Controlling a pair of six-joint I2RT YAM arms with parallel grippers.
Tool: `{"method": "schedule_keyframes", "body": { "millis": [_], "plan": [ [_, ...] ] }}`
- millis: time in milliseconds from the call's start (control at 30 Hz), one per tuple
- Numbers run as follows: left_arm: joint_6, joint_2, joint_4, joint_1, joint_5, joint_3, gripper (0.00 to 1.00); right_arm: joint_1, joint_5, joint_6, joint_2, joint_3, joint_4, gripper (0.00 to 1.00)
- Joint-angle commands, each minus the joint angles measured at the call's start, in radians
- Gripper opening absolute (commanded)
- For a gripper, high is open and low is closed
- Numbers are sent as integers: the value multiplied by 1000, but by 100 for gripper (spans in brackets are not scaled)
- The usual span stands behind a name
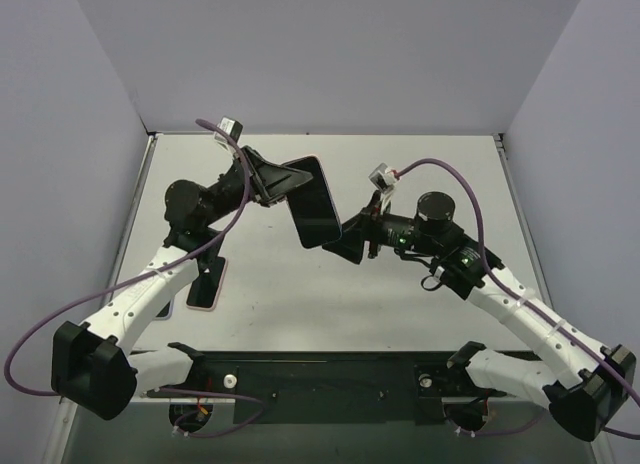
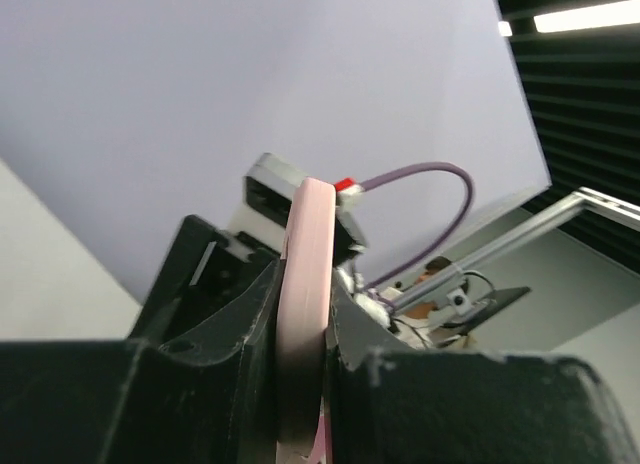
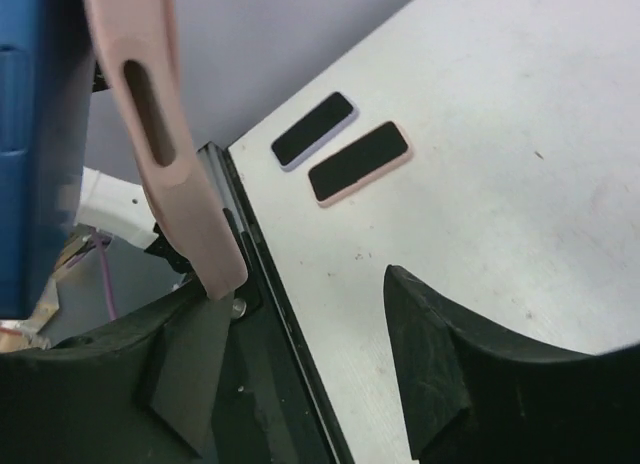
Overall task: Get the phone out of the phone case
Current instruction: Remove the phone case from the phone.
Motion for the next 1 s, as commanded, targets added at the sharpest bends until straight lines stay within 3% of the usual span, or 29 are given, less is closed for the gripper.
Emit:
{"method": "schedule_keyframes", "body": {
  "millis": [0, 33, 133, 233, 300, 400, 533, 967],
  "plan": [
    [108, -32, -208, 21, 25, 72, 0, -29, 314, 32, -124, -35, -250, 62],
    [117, -23, -207, 28, 16, 67, 0, -29, 335, 50, -152, -49, -286, 72],
    [137, 20, -174, 38, 2, 59, 0, -32, 334, 148, -244, -98, -292, 86],
    [163, 43, -160, 40, -10, 53, 0, -31, 261, 223, -284, -100, -285, 86],
    [180, 43, -166, 38, -10, 52, 0, -31, 242, 291, -294, -102, -230, 82],
    [185, 43, -170, 38, -9, 36, 0, -31, 176, 461, -272, -100, -63, 69],
    [174, 37, -160, 38, -15, 18, 0, -29, 168, 613, -241, -114, 82, 62],
    [173, 25, -152, 35, -10, 7, 0, 37, 144, 644, -175, -106, 176, 42]
  ]
}}
